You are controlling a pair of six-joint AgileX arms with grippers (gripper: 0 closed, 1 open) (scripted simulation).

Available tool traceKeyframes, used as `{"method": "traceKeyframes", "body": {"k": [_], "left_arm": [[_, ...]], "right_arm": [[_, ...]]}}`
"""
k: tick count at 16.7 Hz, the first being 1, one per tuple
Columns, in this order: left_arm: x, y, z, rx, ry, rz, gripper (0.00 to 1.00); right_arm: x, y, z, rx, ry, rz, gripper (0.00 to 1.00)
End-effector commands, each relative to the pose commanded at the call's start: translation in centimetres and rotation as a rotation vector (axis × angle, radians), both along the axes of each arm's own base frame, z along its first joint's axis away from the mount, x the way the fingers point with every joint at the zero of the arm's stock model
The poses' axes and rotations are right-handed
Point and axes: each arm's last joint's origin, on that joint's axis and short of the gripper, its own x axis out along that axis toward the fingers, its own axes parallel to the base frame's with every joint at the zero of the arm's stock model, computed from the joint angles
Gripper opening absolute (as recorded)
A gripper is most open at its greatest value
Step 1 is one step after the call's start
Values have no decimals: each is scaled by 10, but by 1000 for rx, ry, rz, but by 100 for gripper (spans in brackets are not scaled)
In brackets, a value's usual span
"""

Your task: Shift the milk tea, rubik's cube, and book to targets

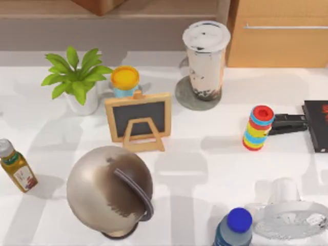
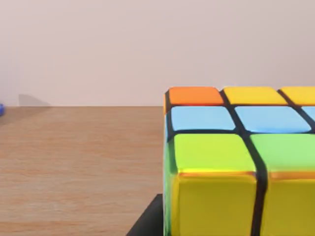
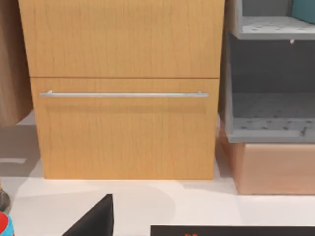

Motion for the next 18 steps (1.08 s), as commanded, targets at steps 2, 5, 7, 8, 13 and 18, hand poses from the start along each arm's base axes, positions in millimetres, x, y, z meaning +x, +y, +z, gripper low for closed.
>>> {"method": "traceKeyframes", "body": {"k": [2,5,7,8,13,18], "left_arm": [[0,0,0,0,0,0,8],[0,0,0,0,0,0,30],[0,0,0,0,0,0,45],[0,0,0,0,0,0,53],[0,0,0,0,0,0,90],[0,0,0,0,0,0,100]], "right_arm": [[0,0,0,0,0,0,100],[0,0,0,0,0,0,100],[0,0,0,0,0,0,100],[0,0,0,0,0,0,100],[0,0,0,0,0,0,100],[0,0,0,0,0,0,100]]}}
